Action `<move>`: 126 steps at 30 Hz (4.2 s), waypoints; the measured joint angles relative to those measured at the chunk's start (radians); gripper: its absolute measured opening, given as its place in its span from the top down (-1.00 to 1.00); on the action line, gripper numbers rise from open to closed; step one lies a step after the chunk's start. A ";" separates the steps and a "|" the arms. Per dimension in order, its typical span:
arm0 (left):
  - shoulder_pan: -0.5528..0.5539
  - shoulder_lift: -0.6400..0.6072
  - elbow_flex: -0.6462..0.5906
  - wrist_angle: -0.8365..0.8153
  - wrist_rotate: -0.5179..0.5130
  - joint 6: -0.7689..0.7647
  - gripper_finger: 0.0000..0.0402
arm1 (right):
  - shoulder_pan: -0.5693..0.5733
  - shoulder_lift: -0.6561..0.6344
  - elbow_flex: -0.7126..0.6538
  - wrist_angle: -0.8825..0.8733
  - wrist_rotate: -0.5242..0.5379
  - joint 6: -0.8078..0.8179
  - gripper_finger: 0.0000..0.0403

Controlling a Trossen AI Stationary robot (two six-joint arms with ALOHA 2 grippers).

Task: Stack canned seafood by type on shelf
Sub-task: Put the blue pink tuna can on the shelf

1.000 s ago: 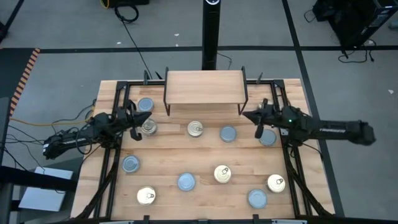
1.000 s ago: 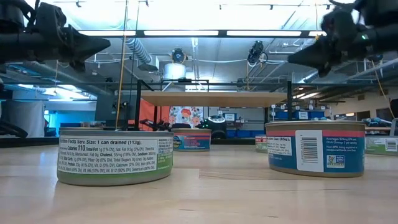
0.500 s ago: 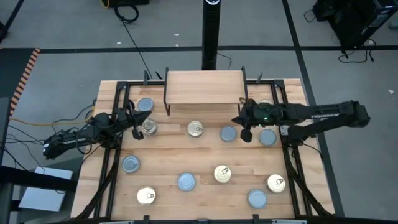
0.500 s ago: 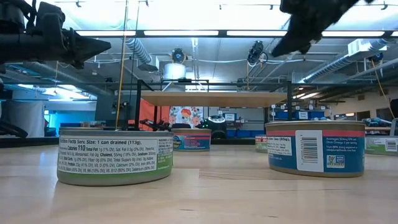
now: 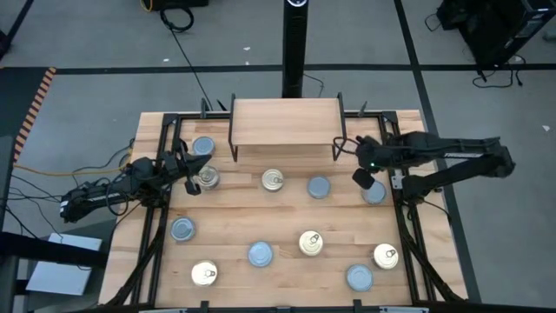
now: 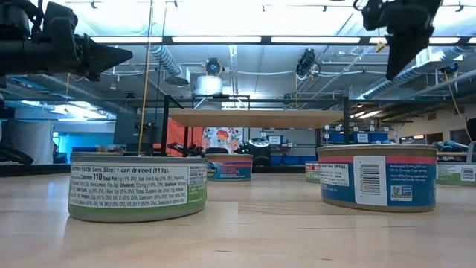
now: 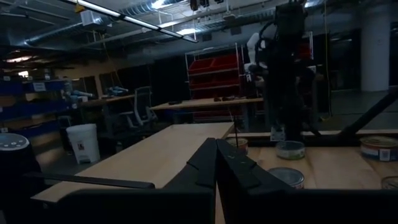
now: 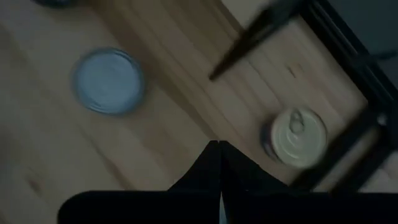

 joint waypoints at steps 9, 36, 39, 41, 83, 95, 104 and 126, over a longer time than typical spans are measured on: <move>0.000 0.000 0.000 0.001 -0.016 0.022 0.96 | -0.362 0.009 0.000 -0.072 -0.083 -0.122 0.96; 0.000 0.000 0.000 -0.002 -0.034 0.081 0.96 | -0.825 0.217 -0.151 0.179 -0.301 -0.339 0.63; 0.000 0.000 0.000 -0.001 -0.034 0.084 0.96 | -0.766 0.209 -0.200 0.185 -0.297 -0.371 0.59; 0.000 0.000 0.000 -0.002 -0.035 0.089 0.96 | -0.719 0.209 -0.227 0.188 -0.285 -0.384 0.56; 0.000 0.000 0.000 -0.001 -0.036 0.092 0.96 | -0.682 0.143 -0.349 0.242 -0.211 0.092 0.54; 0.000 0.000 0.000 -0.002 -0.036 0.079 0.96 | -0.838 0.144 -0.367 0.325 -0.059 0.255 0.54; 0.000 0.000 0.000 -0.040 -0.037 0.077 0.96 | -0.931 0.155 -0.367 0.457 -0.048 0.148 0.54; 0.000 0.000 0.000 -0.046 -0.041 0.076 0.96 | -0.997 0.185 -0.445 0.560 -0.187 -0.024 0.86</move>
